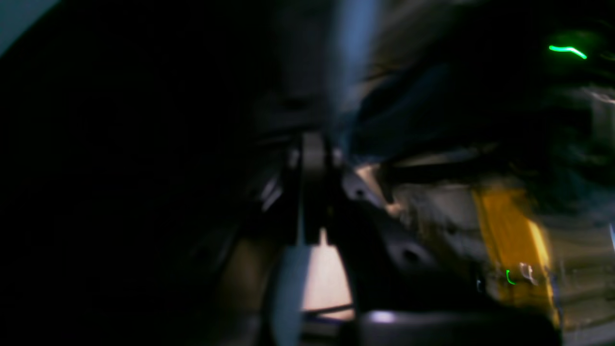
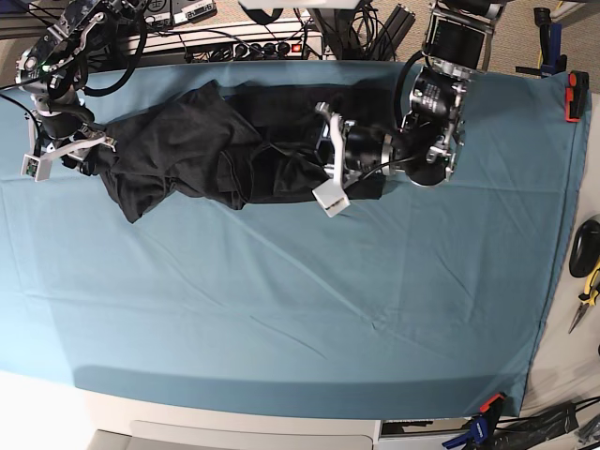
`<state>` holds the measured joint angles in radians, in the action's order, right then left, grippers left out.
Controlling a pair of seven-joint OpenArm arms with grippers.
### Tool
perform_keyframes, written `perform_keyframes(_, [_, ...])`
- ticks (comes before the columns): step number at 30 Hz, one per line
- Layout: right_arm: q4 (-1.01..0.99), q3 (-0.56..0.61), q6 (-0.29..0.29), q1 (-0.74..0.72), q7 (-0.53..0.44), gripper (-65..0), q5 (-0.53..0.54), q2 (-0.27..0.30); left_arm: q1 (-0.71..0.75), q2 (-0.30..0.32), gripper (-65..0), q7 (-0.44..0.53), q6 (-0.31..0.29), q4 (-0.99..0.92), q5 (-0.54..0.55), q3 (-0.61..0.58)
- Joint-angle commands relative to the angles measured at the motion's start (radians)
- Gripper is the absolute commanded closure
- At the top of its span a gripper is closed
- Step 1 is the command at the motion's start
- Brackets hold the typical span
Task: Fold the T-shirt properly
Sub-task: 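Grasp the middle of the black strip with the left gripper, then drag the strip middle with the left gripper toward the right gripper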
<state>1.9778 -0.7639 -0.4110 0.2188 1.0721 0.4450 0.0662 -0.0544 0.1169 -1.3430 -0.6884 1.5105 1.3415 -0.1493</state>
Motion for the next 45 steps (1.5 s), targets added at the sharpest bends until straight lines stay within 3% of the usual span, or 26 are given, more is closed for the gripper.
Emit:
perform_keyframes(1, [0.015,-0.003,0.001,-0.005,-0.029,-20.6,0.011,0.014,-0.027,-0.002,0.0,-0.032,-0.010,0.024,0.115,0.001])
perform_keyframes(7, [0.015,-0.003,0.000,-0.005,-0.025,-20.6,0.010,0.014,-0.050,0.034,0.0,-0.053,-0.010,0.107,0.126,0.002])
perform_keyframes(8, [0.015,-0.003,0.000,-0.005,-0.025,-20.6,0.010,0.014,-0.048,0.046,0.0,-0.053,-0.010,0.121,0.034,0.002])
perform_keyframes(11, [0.015,-0.003,0.001,-0.005,-0.026,-20.6,0.010,0.014,-0.047,0.082,0.0,0.065,-0.010,0.157,-0.209,0.002])
perform_keyframes(14, [0.015,-0.003,0.000,-0.005,-0.026,-20.6,0.010,0.014,-0.039,0.108,0.0,0.137,0.084,0.187,-0.394,0.002])
perform_keyframes(21, [0.015,-0.003,0.001,-0.005,-0.025,-20.6,0.010,0.013,0.027,0.127,0.0,0.192,0.224,0.253,-0.578,0.002])
perform_keyframes(25, [0.015,-0.003,0.001,-0.005,-0.025,-20.6,0.010,0.013,0.084,0.128,0.0,0.204,0.271,0.290,-0.617,0.002])
perform_keyframes(34, [0.015,-0.003,0.001,-0.005,-0.026,-20.6,0.010,0.014,0.134,0.123,0.0,0.233,0.278,0.294,-0.641,0.001])
perform_keyframes(45, [0.015,0.035,0.001,-0.005,-0.027,-20.6,0.010,0.014,0.146,0.093,0.0,0.320,0.300,0.288,-0.761,0.001])
